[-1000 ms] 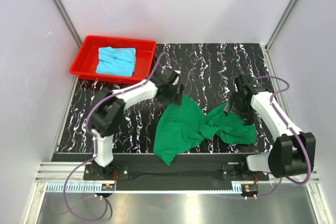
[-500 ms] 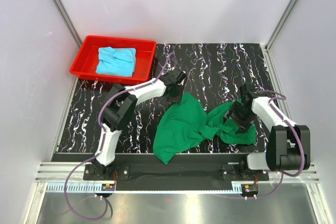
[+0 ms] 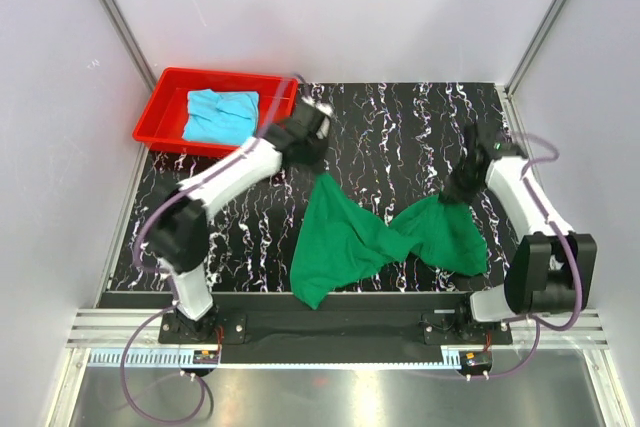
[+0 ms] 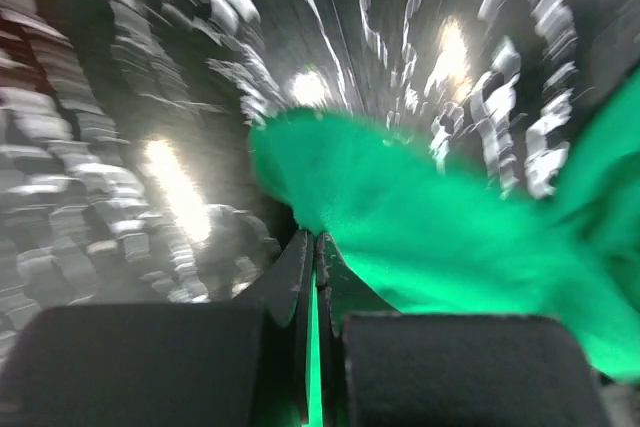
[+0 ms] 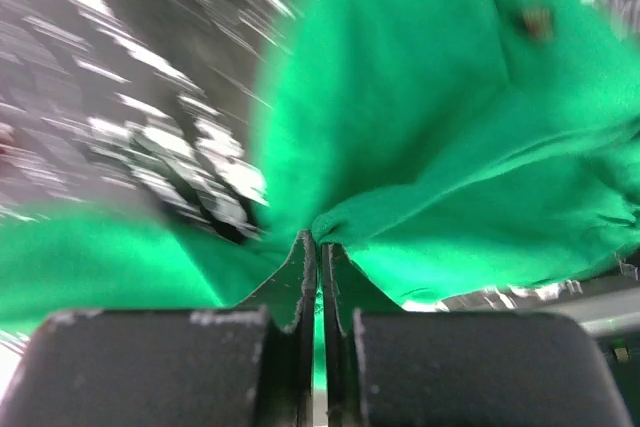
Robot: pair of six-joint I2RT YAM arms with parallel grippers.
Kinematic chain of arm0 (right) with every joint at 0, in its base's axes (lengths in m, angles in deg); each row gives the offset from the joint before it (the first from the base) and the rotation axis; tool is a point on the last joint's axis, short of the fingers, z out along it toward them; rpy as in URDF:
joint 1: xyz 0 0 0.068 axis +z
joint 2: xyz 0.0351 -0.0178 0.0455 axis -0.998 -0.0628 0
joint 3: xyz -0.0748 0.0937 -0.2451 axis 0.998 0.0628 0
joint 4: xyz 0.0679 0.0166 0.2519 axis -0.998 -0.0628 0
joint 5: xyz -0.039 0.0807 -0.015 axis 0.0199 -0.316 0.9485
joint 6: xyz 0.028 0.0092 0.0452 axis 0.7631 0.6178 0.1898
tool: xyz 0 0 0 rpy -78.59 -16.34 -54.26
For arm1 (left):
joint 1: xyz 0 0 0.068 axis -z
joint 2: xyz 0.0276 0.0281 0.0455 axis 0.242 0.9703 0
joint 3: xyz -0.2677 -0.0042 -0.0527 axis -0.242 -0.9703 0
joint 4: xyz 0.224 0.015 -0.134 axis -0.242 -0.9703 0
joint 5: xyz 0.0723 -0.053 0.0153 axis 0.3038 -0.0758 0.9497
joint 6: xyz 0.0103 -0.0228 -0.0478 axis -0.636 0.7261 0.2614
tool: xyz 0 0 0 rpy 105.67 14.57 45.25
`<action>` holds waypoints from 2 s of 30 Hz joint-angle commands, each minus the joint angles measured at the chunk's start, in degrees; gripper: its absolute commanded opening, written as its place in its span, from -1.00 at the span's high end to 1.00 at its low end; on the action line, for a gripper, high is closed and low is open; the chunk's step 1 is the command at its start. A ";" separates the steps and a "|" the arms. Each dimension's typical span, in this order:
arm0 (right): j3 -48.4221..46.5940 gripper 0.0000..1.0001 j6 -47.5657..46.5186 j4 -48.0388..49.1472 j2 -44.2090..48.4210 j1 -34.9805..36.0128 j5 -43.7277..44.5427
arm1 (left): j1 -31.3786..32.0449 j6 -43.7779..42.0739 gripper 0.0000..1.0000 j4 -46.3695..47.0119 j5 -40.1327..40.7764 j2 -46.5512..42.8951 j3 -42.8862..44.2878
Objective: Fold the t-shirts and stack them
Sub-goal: Flatten the tshirt out
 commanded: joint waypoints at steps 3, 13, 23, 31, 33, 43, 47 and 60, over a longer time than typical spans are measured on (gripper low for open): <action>-25.66 1.00 -1.55 -6.23 -5.19 -0.16 9.23 | -7.47 -3.25 1.00 -2.05 5.18 -13.26 9.46; -73.09 1.00 -4.73 -20.21 -16.02 -0.42 16.37 | -17.41 -5.89 1.00 -5.66 7.11 -21.43 23.47; -25.87 1.00 2.66 -12.75 10.67 0.01 -3.58 | -17.67 -3.26 1.00 -6.18 15.28 -39.35 -3.24; 10.20 0.48 4.77 -22.15 32.05 0.10 -10.53 | -20.92 15.28 0.47 -16.38 10.90 -54.48 -36.91; 10.66 -0.06 3.63 -22.42 32.15 0.10 -9.31 | -20.93 14.52 -0.02 -17.26 10.89 -55.46 -34.67; -8.84 -0.86 -9.11 -8.54 5.37 0.02 5.71 | -21.01 13.27 -0.86 -11.30 3.97 -48.44 -29.19; -15.00 -0.70 -10.78 -6.34 -4.57 -0.16 8.18 | -21.01 11.25 -0.59 -5.85 -7.97 -42.38 -31.38; -3.06 0.07 -8.85 -0.10 -7.50 -0.60 7.92 | -11.09 7.82 -0.37 -2.41 -10.02 -16.81 -25.59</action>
